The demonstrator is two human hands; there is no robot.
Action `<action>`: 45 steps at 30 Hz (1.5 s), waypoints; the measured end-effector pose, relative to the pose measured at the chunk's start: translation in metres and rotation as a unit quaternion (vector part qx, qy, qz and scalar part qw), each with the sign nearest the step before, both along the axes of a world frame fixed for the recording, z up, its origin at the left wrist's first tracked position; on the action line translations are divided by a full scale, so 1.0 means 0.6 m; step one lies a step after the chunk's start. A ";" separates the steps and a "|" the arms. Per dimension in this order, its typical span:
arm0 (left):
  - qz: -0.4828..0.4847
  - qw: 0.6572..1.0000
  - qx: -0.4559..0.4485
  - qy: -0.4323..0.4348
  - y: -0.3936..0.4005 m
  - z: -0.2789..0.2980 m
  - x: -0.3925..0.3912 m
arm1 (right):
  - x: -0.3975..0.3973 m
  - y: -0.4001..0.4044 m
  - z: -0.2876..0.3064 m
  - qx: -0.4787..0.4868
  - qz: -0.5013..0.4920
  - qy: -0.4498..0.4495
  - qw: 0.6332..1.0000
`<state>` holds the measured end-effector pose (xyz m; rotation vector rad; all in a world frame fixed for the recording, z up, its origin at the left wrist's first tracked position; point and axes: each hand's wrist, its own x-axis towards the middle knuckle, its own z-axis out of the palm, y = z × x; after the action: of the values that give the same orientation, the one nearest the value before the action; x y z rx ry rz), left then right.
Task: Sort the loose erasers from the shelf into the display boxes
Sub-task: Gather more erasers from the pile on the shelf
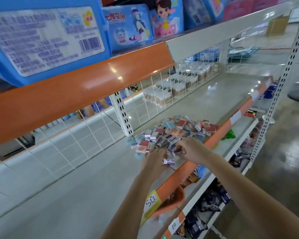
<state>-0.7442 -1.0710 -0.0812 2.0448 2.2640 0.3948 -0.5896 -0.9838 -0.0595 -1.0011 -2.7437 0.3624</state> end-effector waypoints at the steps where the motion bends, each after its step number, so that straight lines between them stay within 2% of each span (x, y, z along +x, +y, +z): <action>1: 0.001 1.000 0.008 -0.009 -0.005 0.001 -0.001 | -0.001 -0.004 0.002 -0.009 0.000 0.017 1.000; 4: 0.011 0.997 0.054 -0.047 -0.024 0.007 -0.010 | -0.005 -0.021 0.010 -0.038 0.002 0.065 0.997; 8: 0.038 0.993 0.096 -0.058 -0.070 0.008 -0.033 | -0.014 -0.056 0.020 -0.121 0.037 0.140 0.982; 13: 0.105 0.980 0.133 -0.105 -0.167 0.002 -0.065 | -0.054 -0.117 0.020 -0.209 0.077 0.158 0.962; 17: 0.180 0.965 0.156 -0.107 -0.277 0.012 -0.085 | -0.112 -0.175 0.011 -0.264 0.107 0.195 0.938; 19: 0.224 0.955 0.164 -0.103 -0.337 0.016 -0.094 | -0.144 -0.213 0.005 -0.314 0.120 0.227 0.914; 25: 0.334 0.923 0.170 -0.084 -0.524 0.031 -0.111 | -0.229 -0.373 0.011 -0.494 0.187 0.290 0.798; 27: 0.358 0.915 0.170 -0.076 -0.582 0.039 -0.116 | -0.250 -0.430 0.013 -0.552 0.184 0.284 0.762; 31: 0.399 0.897 0.173 -0.077 -0.692 0.059 -0.130 | -0.284 -0.539 0.024 -0.617 0.183 0.236 0.729; 36: 0.436 0.878 0.184 -0.066 -0.820 0.073 -0.164 | -0.321 -0.660 0.041 -0.607 0.208 0.219 0.735; 39: 0.435 0.880 0.179 -0.063 -0.878 0.076 -0.189 | -0.344 -0.721 0.048 -0.597 0.212 0.229 0.739; 45: 0.412 0.891 0.178 -0.065 -0.945 0.080 -0.239 | -0.379 -0.790 0.046 -0.481 0.231 0.219 0.817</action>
<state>-0.8874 -1.6378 -0.0331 0.9601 3.0255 1.0095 -0.8170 -1.4576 -0.0318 -0.2473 -2.2416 1.9080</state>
